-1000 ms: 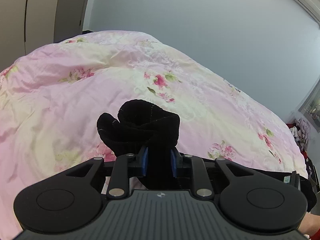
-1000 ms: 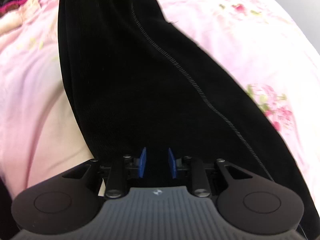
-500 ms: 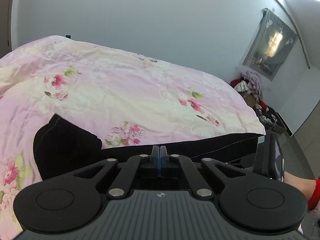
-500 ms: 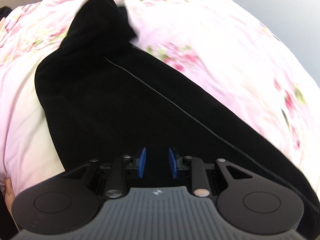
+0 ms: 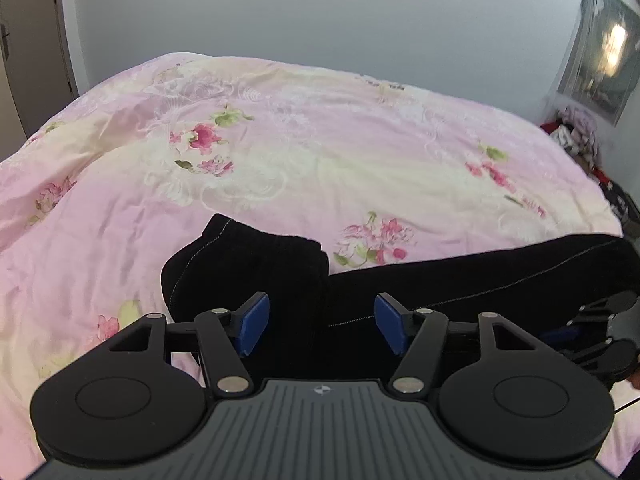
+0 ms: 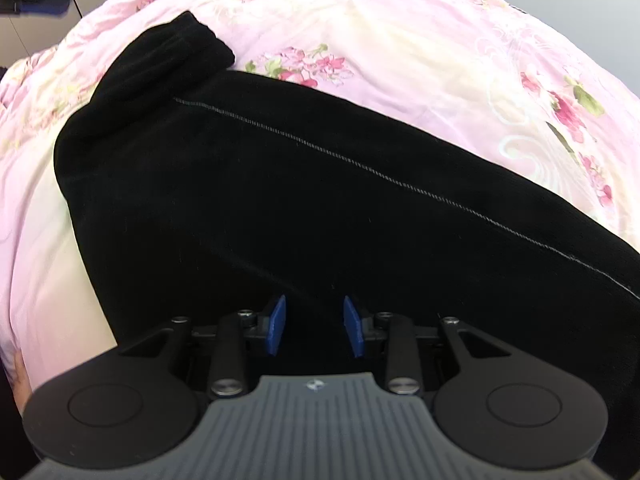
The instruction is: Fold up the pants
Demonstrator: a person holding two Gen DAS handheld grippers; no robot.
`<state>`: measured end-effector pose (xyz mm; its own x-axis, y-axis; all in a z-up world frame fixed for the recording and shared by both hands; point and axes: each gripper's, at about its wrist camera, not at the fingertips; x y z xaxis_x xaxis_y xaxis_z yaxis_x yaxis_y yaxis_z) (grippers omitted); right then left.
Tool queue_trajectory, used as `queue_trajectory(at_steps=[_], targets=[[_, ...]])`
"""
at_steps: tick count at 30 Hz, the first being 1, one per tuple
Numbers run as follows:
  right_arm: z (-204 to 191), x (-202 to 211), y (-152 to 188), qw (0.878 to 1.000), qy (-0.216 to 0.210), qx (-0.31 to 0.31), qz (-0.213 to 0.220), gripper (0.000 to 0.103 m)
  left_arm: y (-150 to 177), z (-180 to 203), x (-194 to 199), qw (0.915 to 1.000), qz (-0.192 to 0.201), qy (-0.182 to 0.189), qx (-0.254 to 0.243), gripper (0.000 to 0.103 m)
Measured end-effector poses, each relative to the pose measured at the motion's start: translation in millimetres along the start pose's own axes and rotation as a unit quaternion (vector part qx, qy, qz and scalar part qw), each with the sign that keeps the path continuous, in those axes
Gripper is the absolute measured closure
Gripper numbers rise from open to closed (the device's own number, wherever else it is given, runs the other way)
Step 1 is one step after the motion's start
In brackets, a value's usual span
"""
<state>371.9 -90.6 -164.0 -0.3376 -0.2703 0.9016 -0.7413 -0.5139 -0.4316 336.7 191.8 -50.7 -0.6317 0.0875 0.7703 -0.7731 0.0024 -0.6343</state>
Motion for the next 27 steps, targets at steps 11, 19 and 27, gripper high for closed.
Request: queue_trajectory(at_steps=[11,19,27], targets=[[10.2,-21.5,-30.7,0.999,0.015,0.024,-0.018,0.059,24.9,36.3,-116.6,0.9890,-0.086,-0.061,-0.104,0.031],[16.0,-25.6,-29.1,0.999,0.004,0.029,-0.018,0.052,21.3,48.4,-149.8,0.9773,-0.116,-0.118,-0.132,0.025],[18.1,-14.6,-19.1,1.000,0.001,0.027,-0.010,0.052,18.4,45.7,-145.5,0.9711,-0.111,-0.154,-0.144,0.086]])
Point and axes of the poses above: each gripper's, at about its wrist camera, not at the fingertips, and x roughly against the way its jaws point, z to its right, y to its underside, and after that the axes turned 1 degree about y, right-handed
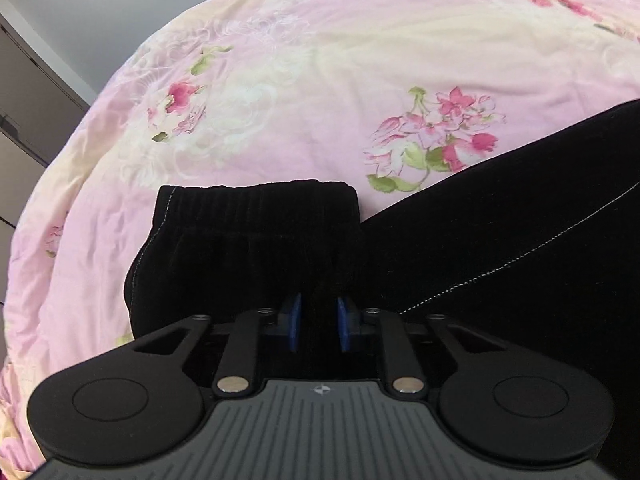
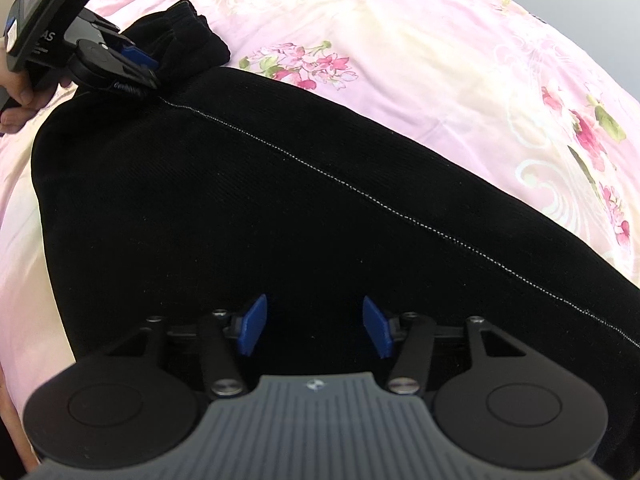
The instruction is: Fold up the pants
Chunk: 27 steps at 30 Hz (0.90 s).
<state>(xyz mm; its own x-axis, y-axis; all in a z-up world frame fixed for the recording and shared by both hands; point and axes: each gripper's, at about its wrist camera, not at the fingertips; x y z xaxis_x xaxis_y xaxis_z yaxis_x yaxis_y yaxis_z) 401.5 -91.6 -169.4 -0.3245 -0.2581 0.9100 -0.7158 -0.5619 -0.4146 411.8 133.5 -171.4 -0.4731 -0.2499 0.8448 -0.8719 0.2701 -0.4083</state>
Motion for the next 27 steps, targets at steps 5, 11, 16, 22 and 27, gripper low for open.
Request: queue_trajectory(at_steps=[5,11,16,22,27], targets=[[-2.1,0.4,-1.5,1.000,0.005,0.000,-0.003,0.052,5.4,-5.7,22.2,0.9994,0.034,-0.007,0.002,0.092],[-9.5,15.7,-5.0,1.000,0.025,0.001,-0.004,0.052,11.6,-10.1,73.0,0.9968,0.080,0.003,0.001,0.093],[-19.3,43.4,-8.2,1.000,0.029,0.005,0.006,0.052,19.8,-6.8,124.2,0.9914,0.130,0.015,-0.006,0.093],[-28.8,70.3,-5.4,1.000,0.016,-0.005,0.018,0.052,30.3,8.9,183.7,0.9782,0.185,0.095,-0.004,0.093],[-19.5,77.6,5.0,0.996,-0.041,-0.071,0.025,0.052,51.1,32.0,192.1,0.9595,0.199,0.200,-0.006,0.093]])
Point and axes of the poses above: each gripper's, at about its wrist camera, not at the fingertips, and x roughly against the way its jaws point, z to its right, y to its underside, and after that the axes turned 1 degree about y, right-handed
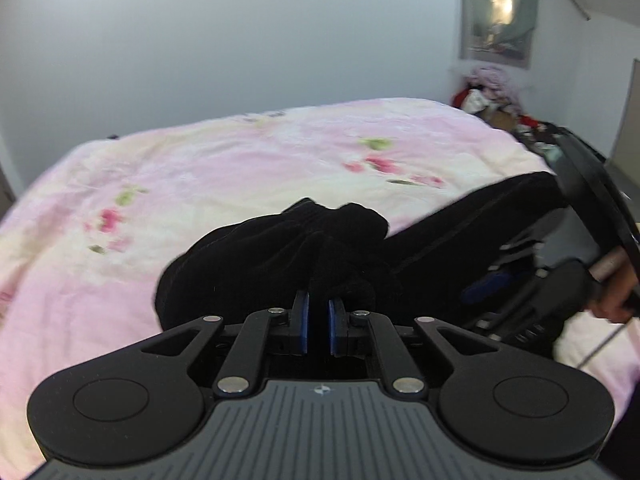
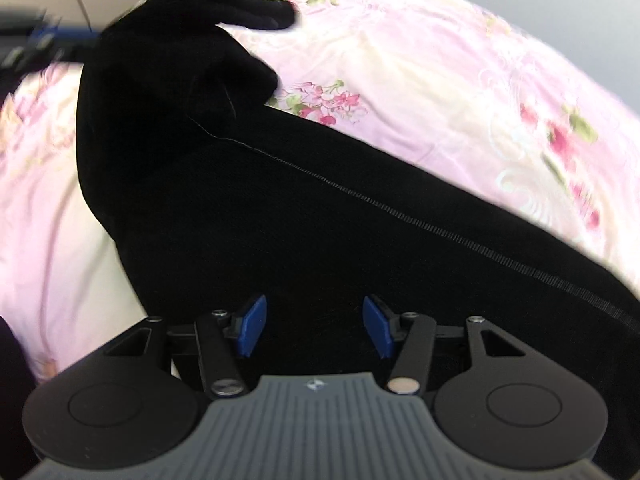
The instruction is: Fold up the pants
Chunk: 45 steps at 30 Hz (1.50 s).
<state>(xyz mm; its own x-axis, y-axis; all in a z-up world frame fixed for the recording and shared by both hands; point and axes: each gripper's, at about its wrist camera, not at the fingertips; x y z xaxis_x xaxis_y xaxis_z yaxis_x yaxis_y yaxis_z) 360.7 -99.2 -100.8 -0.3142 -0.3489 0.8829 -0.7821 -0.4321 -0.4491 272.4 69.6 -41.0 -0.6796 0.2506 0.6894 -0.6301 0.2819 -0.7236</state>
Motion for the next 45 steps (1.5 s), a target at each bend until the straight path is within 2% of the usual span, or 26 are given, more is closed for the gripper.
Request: queue_trajectory(at_steps=[2,3,5,8,10,13,14,16,17,18,19,21,24,27,31,32,33,34,36,37,39,41,43,45], targets=[[12.2,-2.3,6.6,0.997,-0.042,-0.063,-0.001,0.052,14.4,12.9,-11.2,0.9996,-0.006,0.025,-0.006,0.093],[16.2,-5.3,9.7,0.995,-0.050,-0.085,-0.005,0.052,21.1,18.3,-19.6,0.9992,-0.016,0.036,-0.009,0.093],[20.6,-13.9,16.5,0.994,-0.036,-0.104,-0.019,0.052,40.2,32.4,-40.5,0.9975,-0.047,0.047,-0.025,0.093],[25.1,-19.9,24.6,0.993,-0.030,-0.115,-0.023,0.052,64.6,46.7,-67.9,0.9925,-0.097,0.038,-0.063,0.093],[29.2,-20.2,30.6,0.988,-0.049,-0.147,-0.018,0.052,75.5,41.9,-80.4,0.9899,-0.121,0.035,-0.065,0.093],[31.1,-17.2,39.5,0.976,-0.087,-0.198,-0.004,0.052,80.3,24.7,-81.0,0.9913,-0.121,0.044,-0.027,0.093],[31.1,-15.8,41.9,0.971,-0.102,-0.215,0.003,0.052,80.9,16.4,-78.2,0.9920,-0.115,0.052,0.002,0.093],[31.1,-16.0,47.0,0.958,-0.131,-0.257,0.016,0.044,83.2,4.3,-76.8,0.9909,-0.114,0.061,0.037,0.093],[31.7,-17.7,50.8,0.948,-0.145,-0.281,0.024,0.034,85.6,2.6,-77.6,0.9907,-0.117,0.059,0.037,0.093],[31.6,-20.2,52.8,0.940,-0.158,-0.301,0.030,0.029,89.2,3.9,-79.4,0.9907,-0.123,0.054,0.024,0.093],[31.7,-24.4,54.7,0.930,-0.173,-0.322,0.034,0.029,92.1,10.1,-83.0,0.9902,-0.132,0.045,-0.002,0.093],[31.2,-35.0,55.0,0.913,-0.198,-0.354,0.042,0.029,99.0,16.9,-87.6,0.9873,-0.151,0.037,-0.035,0.094],[25.7,-56.9,50.0,0.892,-0.222,-0.392,0.038,0.030,102.1,19.9,-91.0,0.9842,-0.164,0.036,-0.056,0.094],[14.2,-81.3,49.1,0.879,-0.232,-0.415,0.026,0.031,101.5,13.8,-91.5,0.9842,-0.165,0.043,-0.046,0.094],[11.2,-100.7,51.9,0.867,-0.234,-0.437,0.046,0.032,105.2,8.2,-94.9,0.9849,-0.161,0.056,-0.028,0.093],[11.2,-104.4,53.4,0.863,-0.234,-0.445,0.052,0.036,105.7,6.3,-95.6,0.9853,-0.159,0.057,-0.023,0.093],[8.9,-108.4,53.4,0.860,-0.234,-0.451,0.056,0.046,105.5,5.2,-96.1,0.9856,-0.158,0.058,-0.018,0.093],[5.1,-115.6,55.8,0.858,-0.228,-0.457,0.056,0.051,105.6,2.3,-95.7,0.9858,-0.157,0.059,-0.010,0.093],[-0.5,-112.6,53.6,0.862,-0.221,-0.453,0.059,0.064,105.1,-1.1,-94.3,0.9860,-0.154,0.063,0.004,0.093],[-3.6,-107.5,50.1,0.868,-0.214,-0.444,0.060,0.066,105.1,-2.6,-91.7,0.9865,-0.150,0.066,0.010,0.090],[-20.6,-90.6,31.4,0.895,-0.185,-0.400,0.071,0.079,107.3,-7.7,-82.5,0.9877,-0.139,0.068,0.016,0.084],[-34.0,-67.2,12.5,0.915,-0.170,-0.354,0.088,0.085,107.2,-14.4,-67.5,0.9885,-0.127,0.079,0.024,0.078],[-45.4,-43.9,-10.6,0.930,-0.158,-0.313,0.111,0.088,104.1,-24.2,-49.4,0.9901,-0.107,0.083,0.038,0.067],[-54.0,-16.8,-36.7,0.943,-0.148,-0.267,0.135,0.089,99.2,-36.3,-28.8,0.9917,-0.083,0.082,0.053,0.062]])
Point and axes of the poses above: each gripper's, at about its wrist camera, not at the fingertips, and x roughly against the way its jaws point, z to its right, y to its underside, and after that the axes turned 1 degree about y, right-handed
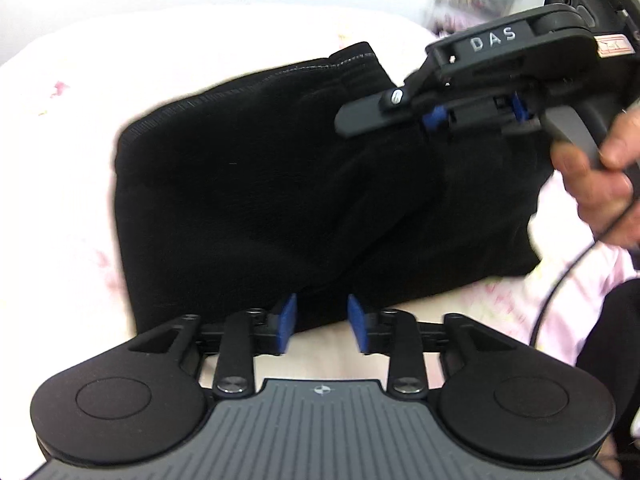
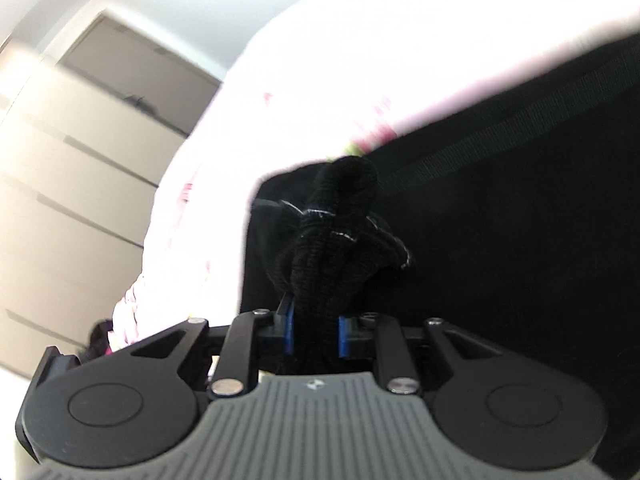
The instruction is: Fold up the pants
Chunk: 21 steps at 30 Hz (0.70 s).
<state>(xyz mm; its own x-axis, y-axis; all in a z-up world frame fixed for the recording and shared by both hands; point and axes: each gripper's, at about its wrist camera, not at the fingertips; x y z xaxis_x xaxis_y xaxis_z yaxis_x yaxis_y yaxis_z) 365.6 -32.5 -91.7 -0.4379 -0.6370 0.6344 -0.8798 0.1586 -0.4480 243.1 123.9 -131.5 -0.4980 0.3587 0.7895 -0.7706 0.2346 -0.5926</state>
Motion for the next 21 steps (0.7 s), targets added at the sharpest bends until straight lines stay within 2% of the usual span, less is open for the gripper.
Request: queue_trajectory(at_steps=[5,9,11,13,15,17,19,21], targets=[[-50.6,18.2,-47.2,0.997,0.034,0.070,0.001,0.090,-15.0,-26.1,52.9,0.9970,0.064,-0.029,0.034,0.060],[-61.3,38.3,-64.7,0.993,0.071,0.097,0.002,0.090,-26.7,-49.6,69.9,0.9909,0.096,-0.060,0.074,0.060],[-44.7,54.6,-61.9,0.990,0.098,0.103,-0.001,0.090,-34.5,-59.0,62.6,0.9884,0.096,-0.070,0.095,0.060],[-29.5,49.9,-61.7,0.987,0.127,0.095,-0.008,0.090,-40.3,-62.0,47.7,0.9868,0.092,-0.073,0.111,0.060],[21.6,55.7,-54.5,0.986,0.146,0.080,-0.016,0.090,-45.5,-62.2,28.8,0.9875,0.084,-0.059,0.120,0.064],[52.2,48.0,-50.0,0.986,0.156,0.054,-0.026,0.090,-51.0,-59.9,7.8,0.9881,0.075,-0.045,0.127,0.070],[85.9,47.1,-38.2,0.985,0.164,0.028,-0.037,0.090,-48.7,-55.4,-8.0,0.9903,0.053,-0.047,0.119,0.079],[106.7,33.4,-26.0,0.984,0.173,0.014,-0.047,0.090,-47.3,-54.3,-29.4,0.9925,0.009,-0.061,0.106,0.085]])
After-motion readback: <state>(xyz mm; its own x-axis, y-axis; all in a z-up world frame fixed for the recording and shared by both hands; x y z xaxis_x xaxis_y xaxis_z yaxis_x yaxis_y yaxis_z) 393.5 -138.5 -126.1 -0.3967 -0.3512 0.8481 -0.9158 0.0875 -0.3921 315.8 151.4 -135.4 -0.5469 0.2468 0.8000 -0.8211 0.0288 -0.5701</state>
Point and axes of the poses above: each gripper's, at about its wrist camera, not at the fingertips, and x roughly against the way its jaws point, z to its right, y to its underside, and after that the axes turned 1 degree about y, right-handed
